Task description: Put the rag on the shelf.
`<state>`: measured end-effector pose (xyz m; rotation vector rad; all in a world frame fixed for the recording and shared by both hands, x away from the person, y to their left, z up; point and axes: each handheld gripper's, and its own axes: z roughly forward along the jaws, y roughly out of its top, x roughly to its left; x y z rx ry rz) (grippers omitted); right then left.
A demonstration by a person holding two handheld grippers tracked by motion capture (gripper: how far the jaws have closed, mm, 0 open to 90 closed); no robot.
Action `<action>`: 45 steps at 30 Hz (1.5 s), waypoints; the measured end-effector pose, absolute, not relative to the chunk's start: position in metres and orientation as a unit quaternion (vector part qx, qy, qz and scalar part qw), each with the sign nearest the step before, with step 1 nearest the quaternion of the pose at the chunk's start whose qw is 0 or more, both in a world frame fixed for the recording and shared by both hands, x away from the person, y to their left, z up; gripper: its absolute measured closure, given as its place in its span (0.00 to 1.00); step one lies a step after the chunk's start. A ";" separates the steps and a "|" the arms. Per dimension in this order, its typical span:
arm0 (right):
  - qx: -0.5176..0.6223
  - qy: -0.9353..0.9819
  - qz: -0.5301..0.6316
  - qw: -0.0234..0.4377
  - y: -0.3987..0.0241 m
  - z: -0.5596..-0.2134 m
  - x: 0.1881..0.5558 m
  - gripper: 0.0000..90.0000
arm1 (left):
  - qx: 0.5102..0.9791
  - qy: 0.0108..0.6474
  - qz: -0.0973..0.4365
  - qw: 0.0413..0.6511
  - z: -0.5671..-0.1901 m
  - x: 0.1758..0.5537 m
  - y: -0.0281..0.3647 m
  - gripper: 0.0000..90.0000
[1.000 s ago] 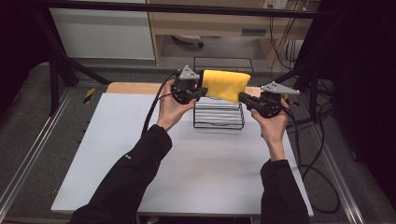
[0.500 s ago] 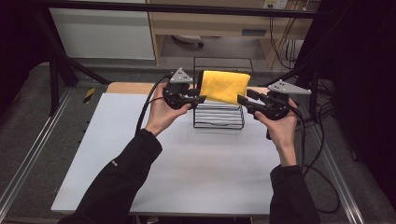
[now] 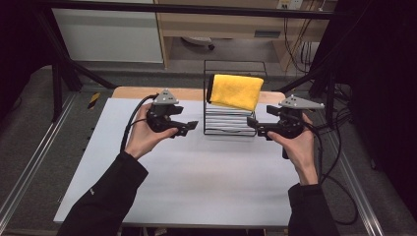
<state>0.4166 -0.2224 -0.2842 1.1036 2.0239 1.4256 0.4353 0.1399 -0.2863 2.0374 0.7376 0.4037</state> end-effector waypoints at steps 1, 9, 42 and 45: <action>0.397 0.731 0.513 0.212 -0.222 -0.288 0.415 0.10 | 0.825 0.300 0.164 0.450 -0.291 0.433 0.145 0.22; 0.398 0.745 0.498 0.199 -0.226 -0.321 0.407 0.04 | 0.824 0.314 0.161 0.443 -0.329 0.415 0.177 0.08; 0.409 0.781 0.449 0.142 -0.267 -0.445 0.365 0.02 | 0.814 0.367 0.149 0.424 -0.440 0.359 0.291 0.07; 0.417 0.779 0.448 0.138 -0.273 -0.449 0.361 0.02 | 0.814 0.370 0.149 0.423 -0.443 0.357 0.294 0.07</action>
